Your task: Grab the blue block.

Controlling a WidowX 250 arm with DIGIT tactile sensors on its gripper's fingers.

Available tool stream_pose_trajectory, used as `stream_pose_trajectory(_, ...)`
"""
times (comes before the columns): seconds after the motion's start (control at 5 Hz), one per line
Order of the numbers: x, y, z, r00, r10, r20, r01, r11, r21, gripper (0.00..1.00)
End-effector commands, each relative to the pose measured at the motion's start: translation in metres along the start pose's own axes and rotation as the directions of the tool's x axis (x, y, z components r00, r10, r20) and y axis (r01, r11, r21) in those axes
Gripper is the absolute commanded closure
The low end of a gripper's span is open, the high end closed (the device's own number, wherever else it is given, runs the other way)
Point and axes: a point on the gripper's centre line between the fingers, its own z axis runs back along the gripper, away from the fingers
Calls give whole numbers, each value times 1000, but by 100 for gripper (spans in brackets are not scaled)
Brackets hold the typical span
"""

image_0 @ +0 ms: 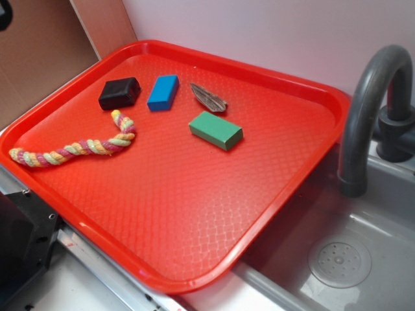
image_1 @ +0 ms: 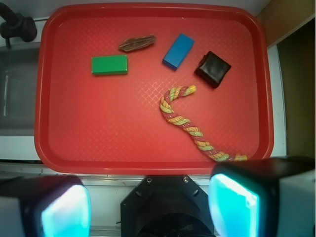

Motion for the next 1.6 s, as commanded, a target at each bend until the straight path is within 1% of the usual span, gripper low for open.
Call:
stream_pose_trajectory(0.0, 0, 0, 0, 1000, 0, 0, 0, 1000, 0, 0)
stream_pose_trajectory(0.2, 14, 3, -6, 967, 232, 110, -241, 967, 83, 0)
stream_pose_trajectory(0.4, 36, 12, -17, 850, 452, 270, -474, 880, 21, 0)
stream_pose_trajectory(0.6, 56, 24, -33, 690, 635, 346, -675, 738, -10, 0)
stream_pose_trajectory(0.8, 85, 39, -59, 660, 681, 317, -710, 704, -32, 0)
stream_pose_trajectory(1.0, 108, 52, -83, 670, 683, 292, -712, 702, -7, 0)
stream_pose_trajectory(1.2, 129, 63, -108, 697, 666, 266, -690, 724, -5, 0)
stream_pose_trajectory(1.4, 148, 70, -137, 723, 640, 261, -665, 746, 13, 0)
